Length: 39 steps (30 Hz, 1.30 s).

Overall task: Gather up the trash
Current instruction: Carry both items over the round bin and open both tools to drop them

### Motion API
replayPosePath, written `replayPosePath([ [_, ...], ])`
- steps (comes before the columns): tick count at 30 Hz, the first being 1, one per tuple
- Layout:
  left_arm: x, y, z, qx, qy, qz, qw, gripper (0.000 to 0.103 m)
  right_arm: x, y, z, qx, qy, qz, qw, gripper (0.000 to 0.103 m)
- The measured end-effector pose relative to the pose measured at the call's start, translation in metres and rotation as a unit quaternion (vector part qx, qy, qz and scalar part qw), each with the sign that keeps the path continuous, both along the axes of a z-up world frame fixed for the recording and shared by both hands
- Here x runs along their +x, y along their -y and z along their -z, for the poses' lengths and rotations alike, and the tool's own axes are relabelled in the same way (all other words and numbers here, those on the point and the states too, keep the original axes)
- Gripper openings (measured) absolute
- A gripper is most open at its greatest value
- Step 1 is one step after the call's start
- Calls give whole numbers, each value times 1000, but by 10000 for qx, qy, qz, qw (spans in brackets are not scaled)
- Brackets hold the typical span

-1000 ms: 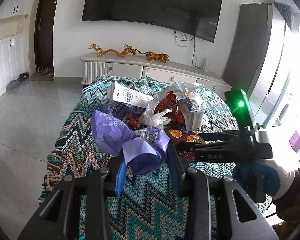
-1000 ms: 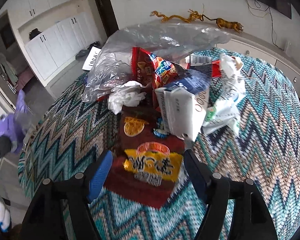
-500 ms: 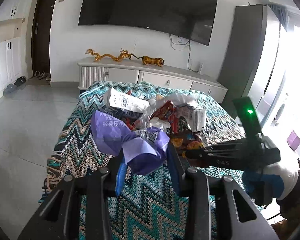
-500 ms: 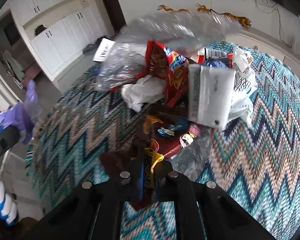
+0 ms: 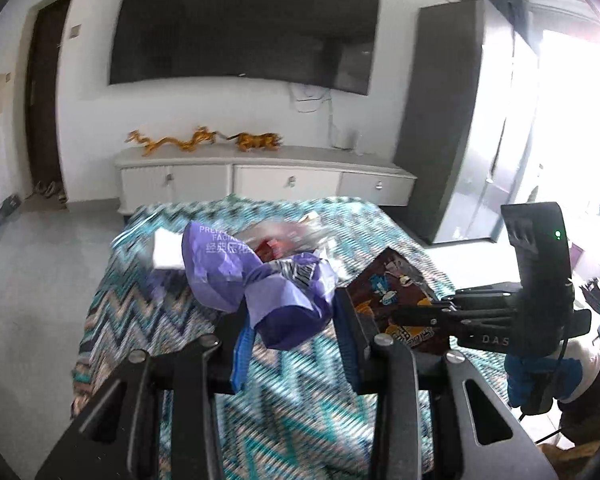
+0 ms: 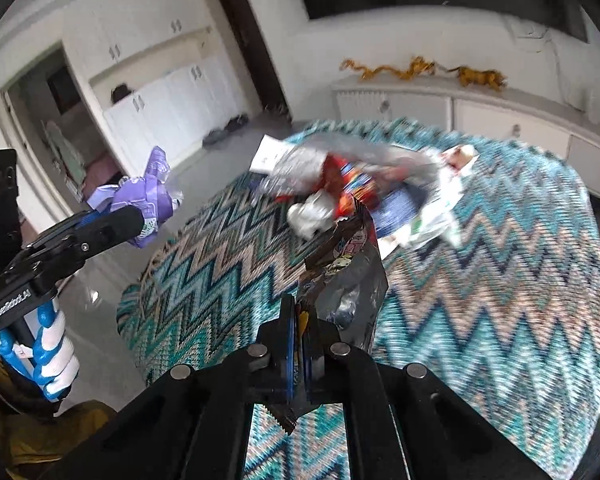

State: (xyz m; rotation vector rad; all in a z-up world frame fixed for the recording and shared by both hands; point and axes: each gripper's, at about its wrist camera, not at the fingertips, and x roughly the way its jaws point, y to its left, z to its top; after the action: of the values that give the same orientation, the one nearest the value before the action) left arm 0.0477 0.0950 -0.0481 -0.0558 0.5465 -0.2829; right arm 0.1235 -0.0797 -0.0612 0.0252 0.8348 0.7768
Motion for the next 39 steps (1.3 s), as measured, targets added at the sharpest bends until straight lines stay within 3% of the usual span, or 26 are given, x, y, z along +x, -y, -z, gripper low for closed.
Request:
replayPosePath([
  [6, 32, 71, -17, 259, 55, 745, 9969, 34, -2, 87, -20, 207, 335, 1010, 9941, 4],
  [10, 54, 142, -17, 427, -58, 1428, 9888, 34, -15, 161, -23, 162, 474, 1935, 9798, 4],
  [16, 76, 276, -2, 586, -439, 2642, 9617, 34, -38, 279, -1, -369, 387, 3349, 9407, 4],
  [21, 92, 378, 29, 682, -926, 3309, 9367, 35, -50, 361, 50, -742, -90, 4231, 9030, 4],
  [24, 103, 425, 56, 653, -1331, 3558, 9227, 35, -48, 391, 84, -873, -424, 4492, 8881, 4],
  [27, 117, 466, 87, 594, -1799, 3658, 9112, 37, -44, 410, 112, -904, -711, 4587, 8811, 4],
  [35, 147, 525, 149, 542, -2594, 3640, 8929, 42, -28, 433, 169, -888, -1197, 4780, 8656, 5],
  [37, 154, 525, 154, 473, -2710, 3633, 8901, 44, -28, 435, 174, -832, -1268, 4850, 8613, 10],
  [39, 154, 521, 151, 430, -2690, 3642, 8906, 49, -32, 439, 176, -809, -1288, 4915, 8575, 23],
])
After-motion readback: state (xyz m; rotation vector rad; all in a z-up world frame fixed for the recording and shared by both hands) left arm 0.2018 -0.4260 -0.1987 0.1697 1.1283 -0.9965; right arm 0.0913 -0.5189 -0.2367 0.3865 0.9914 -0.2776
